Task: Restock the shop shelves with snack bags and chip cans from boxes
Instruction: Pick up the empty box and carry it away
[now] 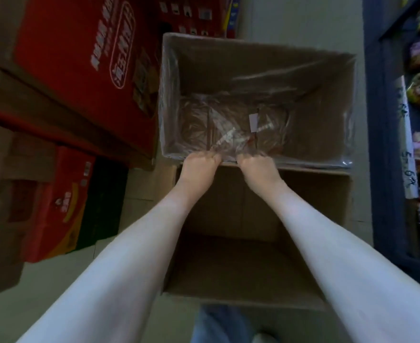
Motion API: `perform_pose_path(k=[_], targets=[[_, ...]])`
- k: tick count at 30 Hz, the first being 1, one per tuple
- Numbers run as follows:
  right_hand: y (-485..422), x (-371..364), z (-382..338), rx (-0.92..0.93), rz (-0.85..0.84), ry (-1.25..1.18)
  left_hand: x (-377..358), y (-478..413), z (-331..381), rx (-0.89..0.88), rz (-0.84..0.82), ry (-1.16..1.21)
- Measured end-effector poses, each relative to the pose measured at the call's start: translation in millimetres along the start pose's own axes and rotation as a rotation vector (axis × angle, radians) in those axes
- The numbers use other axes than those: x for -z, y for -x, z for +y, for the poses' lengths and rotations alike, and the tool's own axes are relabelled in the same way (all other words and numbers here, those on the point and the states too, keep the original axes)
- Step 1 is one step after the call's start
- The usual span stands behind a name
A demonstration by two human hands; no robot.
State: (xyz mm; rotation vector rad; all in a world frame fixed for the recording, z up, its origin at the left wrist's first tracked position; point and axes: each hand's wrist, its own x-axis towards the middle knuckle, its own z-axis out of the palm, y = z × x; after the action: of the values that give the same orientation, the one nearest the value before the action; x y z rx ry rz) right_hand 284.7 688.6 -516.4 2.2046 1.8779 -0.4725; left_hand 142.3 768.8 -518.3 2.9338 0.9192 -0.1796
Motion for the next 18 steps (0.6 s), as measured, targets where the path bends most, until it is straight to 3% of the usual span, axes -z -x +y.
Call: perform_pose_path(k=[7,13,18], targets=[[-56,-29,-5,-0.067,0.008,-0.013,-36,-43,-22,0.218,-0.373,-0.151],[47,-12,-26,-0.105,-0.105,-0.173,-7,31,40,0.383,-0.37,0.196],[172,0,-70,-0.073,-0.237,-0.369,45,139,124,0.618,-0.475,0.546]])
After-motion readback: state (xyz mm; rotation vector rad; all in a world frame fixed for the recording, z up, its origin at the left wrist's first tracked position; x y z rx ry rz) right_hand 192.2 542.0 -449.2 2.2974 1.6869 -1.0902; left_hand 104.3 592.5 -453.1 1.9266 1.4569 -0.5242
